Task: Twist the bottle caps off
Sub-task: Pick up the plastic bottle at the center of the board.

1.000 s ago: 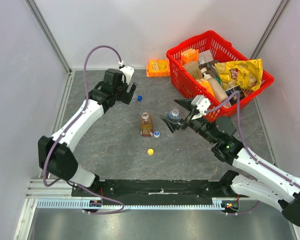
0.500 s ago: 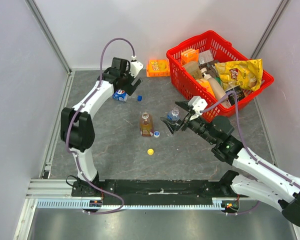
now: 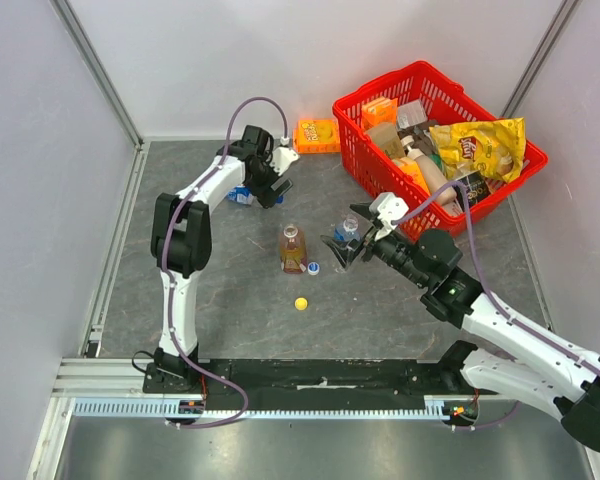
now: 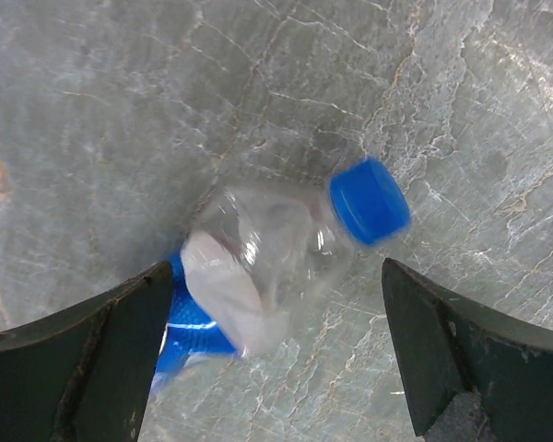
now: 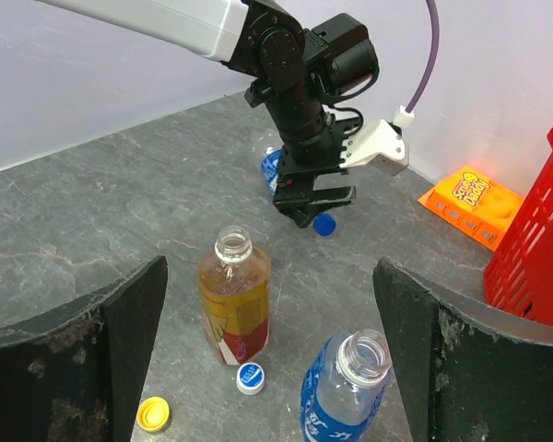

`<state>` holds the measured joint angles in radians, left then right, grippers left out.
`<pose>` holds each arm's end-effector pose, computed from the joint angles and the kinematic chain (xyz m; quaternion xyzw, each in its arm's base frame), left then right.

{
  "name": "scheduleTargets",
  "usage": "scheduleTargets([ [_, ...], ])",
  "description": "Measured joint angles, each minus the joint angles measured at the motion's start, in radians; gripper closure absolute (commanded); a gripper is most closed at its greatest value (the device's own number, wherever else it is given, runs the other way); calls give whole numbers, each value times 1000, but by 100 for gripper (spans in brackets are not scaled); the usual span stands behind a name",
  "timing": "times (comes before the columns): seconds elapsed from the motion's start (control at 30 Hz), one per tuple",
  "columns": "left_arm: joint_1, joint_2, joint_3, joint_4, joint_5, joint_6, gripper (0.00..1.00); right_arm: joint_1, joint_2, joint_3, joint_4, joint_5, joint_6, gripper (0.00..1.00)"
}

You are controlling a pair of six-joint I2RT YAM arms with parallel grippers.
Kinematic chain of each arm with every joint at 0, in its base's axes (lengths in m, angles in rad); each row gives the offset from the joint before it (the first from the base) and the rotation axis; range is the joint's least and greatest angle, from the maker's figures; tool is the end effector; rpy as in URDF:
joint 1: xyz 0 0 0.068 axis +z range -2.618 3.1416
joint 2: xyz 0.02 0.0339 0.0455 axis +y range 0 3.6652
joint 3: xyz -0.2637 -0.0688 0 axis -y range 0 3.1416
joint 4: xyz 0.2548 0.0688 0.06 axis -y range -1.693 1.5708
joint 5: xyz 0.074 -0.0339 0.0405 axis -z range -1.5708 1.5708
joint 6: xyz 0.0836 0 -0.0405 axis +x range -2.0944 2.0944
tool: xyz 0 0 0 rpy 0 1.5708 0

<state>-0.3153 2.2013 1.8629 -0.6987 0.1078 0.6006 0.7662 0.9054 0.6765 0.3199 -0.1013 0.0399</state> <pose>0.4875 -0.1685 0.1632 0.4386 0.8577 -0.0140 0.2680 0.1926 0.1971 0.3358 -0.2741 0.6162 0.3207 0.6651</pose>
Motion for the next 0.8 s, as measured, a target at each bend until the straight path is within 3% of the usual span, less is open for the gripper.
scheduleTargets([
  [0.3,0,56,8,-33,-18,21,5,-12,34,0,0,6,-6,2],
  [0.47,-1,79,8,-37,-57,29,29,-19,43,0,0,13,-7,2],
  [0.8,-3,71,2,-36,-87,29,44,-25,47,0,-1,14,-7,2],
])
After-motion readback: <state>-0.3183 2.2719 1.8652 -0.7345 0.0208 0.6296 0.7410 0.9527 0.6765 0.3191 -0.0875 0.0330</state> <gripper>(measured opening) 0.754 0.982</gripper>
